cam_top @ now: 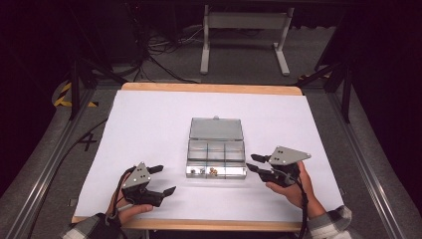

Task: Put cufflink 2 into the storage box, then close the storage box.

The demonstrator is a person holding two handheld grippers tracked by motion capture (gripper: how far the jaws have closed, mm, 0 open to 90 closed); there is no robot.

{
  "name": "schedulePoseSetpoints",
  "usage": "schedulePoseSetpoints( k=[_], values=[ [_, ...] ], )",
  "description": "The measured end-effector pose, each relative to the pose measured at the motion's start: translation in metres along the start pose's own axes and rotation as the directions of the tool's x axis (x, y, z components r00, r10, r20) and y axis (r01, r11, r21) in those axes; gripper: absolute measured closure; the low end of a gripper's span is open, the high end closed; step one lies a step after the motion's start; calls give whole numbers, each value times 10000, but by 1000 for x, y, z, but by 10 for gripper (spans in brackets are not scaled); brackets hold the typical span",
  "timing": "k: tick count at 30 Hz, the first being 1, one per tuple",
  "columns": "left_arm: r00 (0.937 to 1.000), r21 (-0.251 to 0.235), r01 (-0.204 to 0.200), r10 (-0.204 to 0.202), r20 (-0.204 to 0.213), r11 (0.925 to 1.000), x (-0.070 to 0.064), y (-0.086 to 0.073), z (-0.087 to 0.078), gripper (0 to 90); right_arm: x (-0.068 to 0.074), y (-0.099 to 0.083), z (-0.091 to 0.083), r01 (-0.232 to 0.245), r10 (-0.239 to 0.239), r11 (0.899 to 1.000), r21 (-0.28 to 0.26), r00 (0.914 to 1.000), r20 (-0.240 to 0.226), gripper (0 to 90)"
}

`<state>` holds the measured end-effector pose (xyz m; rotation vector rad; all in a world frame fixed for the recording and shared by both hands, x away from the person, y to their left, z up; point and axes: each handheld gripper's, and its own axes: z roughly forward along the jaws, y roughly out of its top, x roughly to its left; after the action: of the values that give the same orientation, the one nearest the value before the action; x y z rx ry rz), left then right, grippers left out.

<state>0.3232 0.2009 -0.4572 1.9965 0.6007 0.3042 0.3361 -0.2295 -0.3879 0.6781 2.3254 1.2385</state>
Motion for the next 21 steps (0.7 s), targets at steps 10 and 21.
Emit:
schedulePoseSetpoints(
  k=[10, 21],
  values=[
    [9993, -46, 314, -313, 216, 9995, 2, 0, -1, 172, -24, -21, -13, -846, 846, 9962, 192, 9964, 7, 548],
    [9986, -757, 536, -538, -7, 9957, 11, 18, -2, 199, -39, -33, -15, -1429, 1417, 9895, 224, 9886, 501, 484]
  ],
)
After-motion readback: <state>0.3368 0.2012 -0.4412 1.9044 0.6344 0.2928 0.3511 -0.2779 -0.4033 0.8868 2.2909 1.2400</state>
